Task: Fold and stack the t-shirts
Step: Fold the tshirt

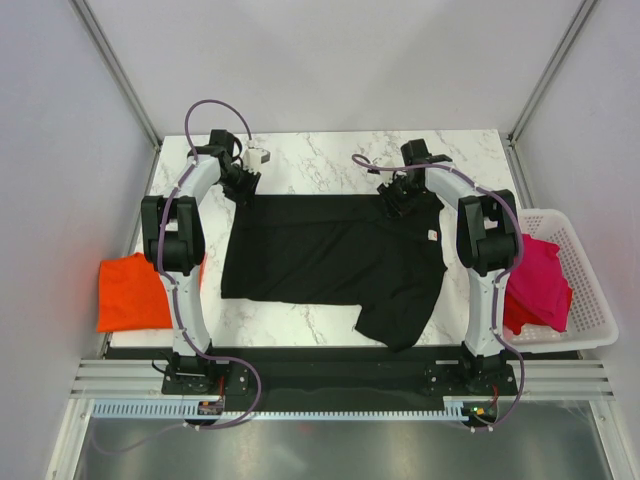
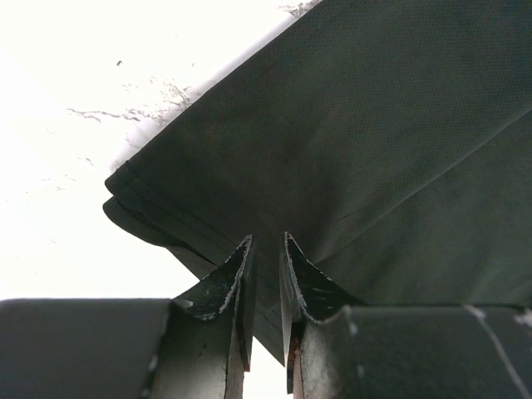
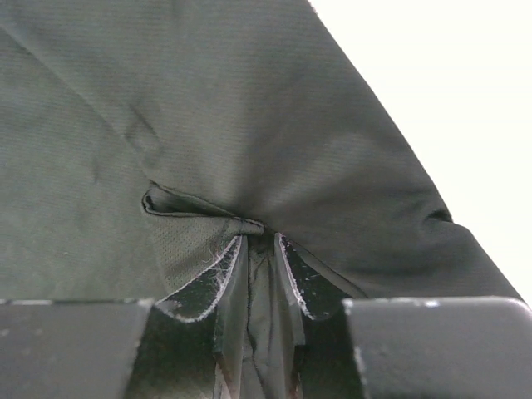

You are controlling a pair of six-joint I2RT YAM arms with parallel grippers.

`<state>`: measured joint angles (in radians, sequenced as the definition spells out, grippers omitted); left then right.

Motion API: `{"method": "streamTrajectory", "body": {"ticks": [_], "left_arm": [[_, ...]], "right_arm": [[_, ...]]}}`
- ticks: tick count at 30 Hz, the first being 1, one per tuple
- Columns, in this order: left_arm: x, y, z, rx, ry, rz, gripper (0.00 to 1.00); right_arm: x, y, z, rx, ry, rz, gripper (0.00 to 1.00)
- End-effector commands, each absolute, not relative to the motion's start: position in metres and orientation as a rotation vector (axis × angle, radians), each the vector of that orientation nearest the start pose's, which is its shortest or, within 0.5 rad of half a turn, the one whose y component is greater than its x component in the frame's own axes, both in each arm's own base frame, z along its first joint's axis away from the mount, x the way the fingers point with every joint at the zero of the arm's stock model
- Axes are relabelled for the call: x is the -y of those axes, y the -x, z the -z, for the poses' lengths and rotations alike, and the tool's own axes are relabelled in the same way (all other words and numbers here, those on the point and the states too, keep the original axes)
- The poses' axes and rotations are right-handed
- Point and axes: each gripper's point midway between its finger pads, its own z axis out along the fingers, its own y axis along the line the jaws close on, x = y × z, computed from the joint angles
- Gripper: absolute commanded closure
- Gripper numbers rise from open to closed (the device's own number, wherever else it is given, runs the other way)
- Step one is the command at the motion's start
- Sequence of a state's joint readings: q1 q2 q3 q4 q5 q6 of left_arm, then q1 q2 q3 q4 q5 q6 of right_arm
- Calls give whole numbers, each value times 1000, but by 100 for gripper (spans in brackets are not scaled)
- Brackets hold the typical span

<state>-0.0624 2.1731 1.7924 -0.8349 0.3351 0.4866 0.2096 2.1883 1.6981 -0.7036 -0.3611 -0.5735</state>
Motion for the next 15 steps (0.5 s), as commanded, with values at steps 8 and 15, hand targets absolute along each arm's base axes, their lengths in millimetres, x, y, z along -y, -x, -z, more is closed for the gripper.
{"method": "streamTrajectory", "body": {"ticks": [8, 15], "left_arm": [[67, -468, -55, -2590, -780, 333, 77], [68, -469, -56, -2584, -780, 338, 78]], "right_arm": [[-161, -428, -41, -2419, 1147, -578, 88], [-154, -423, -55, -2399, 1171, -489, 96]]}}
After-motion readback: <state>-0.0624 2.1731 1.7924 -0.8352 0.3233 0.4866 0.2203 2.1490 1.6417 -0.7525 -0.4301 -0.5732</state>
